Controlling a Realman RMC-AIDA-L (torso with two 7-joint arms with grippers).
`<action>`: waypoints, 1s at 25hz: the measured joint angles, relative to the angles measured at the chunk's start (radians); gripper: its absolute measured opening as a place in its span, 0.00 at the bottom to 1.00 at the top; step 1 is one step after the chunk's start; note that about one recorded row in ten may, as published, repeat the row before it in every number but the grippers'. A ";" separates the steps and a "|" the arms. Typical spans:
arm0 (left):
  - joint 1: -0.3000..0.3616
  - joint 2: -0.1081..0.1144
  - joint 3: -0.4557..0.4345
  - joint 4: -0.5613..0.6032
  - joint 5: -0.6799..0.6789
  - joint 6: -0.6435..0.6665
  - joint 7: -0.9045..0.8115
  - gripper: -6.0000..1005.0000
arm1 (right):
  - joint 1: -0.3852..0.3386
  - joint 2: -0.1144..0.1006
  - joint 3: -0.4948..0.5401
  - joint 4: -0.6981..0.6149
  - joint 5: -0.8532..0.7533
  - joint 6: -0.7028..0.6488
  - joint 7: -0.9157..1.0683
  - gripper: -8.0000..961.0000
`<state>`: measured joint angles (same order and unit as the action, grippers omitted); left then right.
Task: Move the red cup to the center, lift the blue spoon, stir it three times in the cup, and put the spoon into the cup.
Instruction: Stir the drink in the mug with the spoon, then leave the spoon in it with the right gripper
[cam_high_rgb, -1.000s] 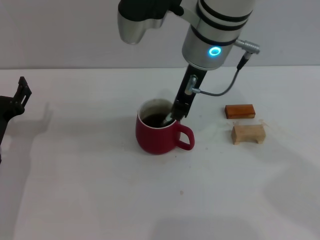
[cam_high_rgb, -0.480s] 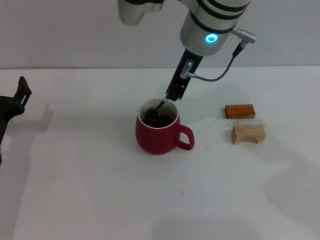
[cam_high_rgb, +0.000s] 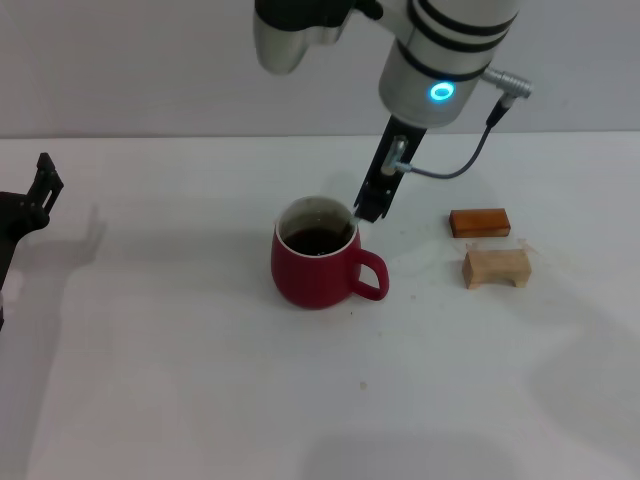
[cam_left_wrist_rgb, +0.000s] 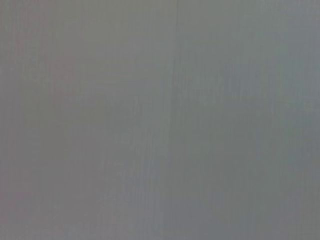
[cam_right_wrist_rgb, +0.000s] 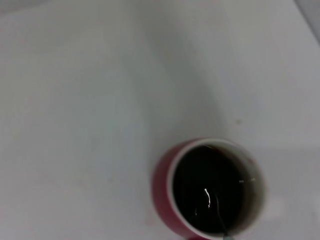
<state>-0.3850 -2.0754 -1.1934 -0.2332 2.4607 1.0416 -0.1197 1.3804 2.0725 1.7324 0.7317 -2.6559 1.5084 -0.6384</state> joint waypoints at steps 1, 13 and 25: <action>0.000 0.000 0.000 0.000 0.000 0.000 0.000 0.82 | 0.000 0.000 0.000 0.000 0.000 0.000 0.000 0.18; 0.000 0.000 0.000 0.000 -0.002 0.000 0.000 0.82 | 0.000 0.005 -0.044 0.002 0.066 0.001 0.003 0.18; -0.001 0.000 0.000 0.000 -0.002 0.000 0.000 0.82 | 0.003 0.005 -0.060 0.005 0.068 -0.020 0.023 0.21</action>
<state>-0.3857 -2.0754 -1.1935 -0.2332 2.4590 1.0416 -0.1196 1.3839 2.0777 1.6729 0.7365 -2.5880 1.4880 -0.6157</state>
